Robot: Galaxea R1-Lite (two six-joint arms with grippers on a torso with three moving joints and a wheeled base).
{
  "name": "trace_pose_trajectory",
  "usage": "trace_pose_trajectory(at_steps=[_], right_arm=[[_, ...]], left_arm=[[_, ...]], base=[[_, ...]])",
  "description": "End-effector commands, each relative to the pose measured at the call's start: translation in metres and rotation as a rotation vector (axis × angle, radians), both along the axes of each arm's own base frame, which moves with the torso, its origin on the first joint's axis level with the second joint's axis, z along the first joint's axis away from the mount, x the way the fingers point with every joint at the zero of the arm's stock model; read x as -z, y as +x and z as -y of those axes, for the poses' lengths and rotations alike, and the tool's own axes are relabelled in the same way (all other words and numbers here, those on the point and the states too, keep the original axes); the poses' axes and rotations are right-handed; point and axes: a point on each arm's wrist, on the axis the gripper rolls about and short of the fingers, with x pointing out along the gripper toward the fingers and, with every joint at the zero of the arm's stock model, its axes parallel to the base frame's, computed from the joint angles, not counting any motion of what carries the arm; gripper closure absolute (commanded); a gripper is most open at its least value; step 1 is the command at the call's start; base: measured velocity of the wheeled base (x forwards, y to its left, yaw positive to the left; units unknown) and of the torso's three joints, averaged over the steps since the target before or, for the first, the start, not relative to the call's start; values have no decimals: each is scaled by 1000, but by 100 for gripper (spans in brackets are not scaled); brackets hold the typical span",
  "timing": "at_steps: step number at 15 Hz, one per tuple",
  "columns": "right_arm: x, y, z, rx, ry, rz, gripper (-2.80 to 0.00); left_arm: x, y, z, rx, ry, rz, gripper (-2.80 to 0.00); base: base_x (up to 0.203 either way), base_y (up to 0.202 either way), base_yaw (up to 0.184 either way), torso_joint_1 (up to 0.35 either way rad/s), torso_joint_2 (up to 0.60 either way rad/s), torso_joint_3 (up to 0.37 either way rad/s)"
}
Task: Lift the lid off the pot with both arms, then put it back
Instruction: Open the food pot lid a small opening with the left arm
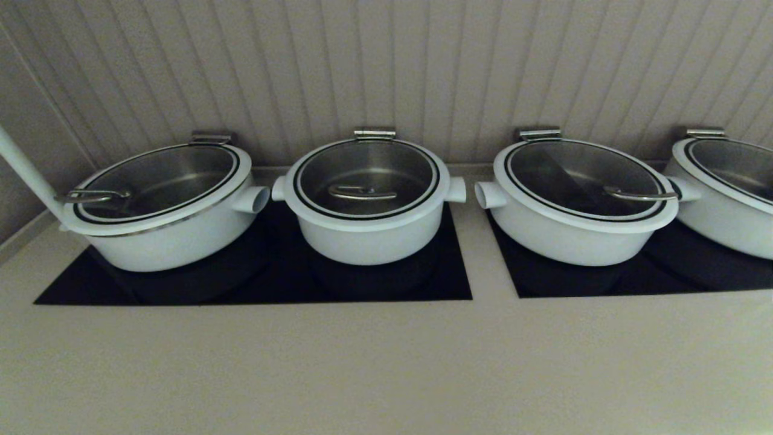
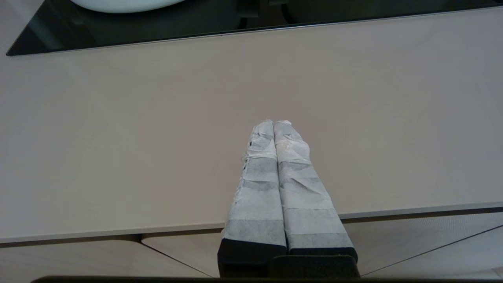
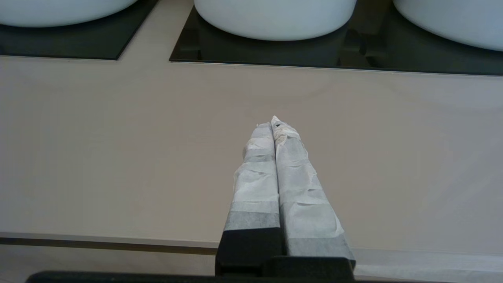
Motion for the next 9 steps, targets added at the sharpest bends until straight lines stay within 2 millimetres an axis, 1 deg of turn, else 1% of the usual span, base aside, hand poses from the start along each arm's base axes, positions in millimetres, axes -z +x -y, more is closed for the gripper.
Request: trace_pose_trajectory(at_steps=[1, 9], right_arm=[[0, 0, 0, -1, -1, -1, 0], [0, 0, 0, -1, -1, -1, 0]], left_arm=[[0, 0, 0, 0, 1, -1, 0], [0, 0, 0, 4, 0, -1, 0]], base=[[0, 0, 0, 0, 0, 0], [0, 0, 0, 0, 0, 0]])
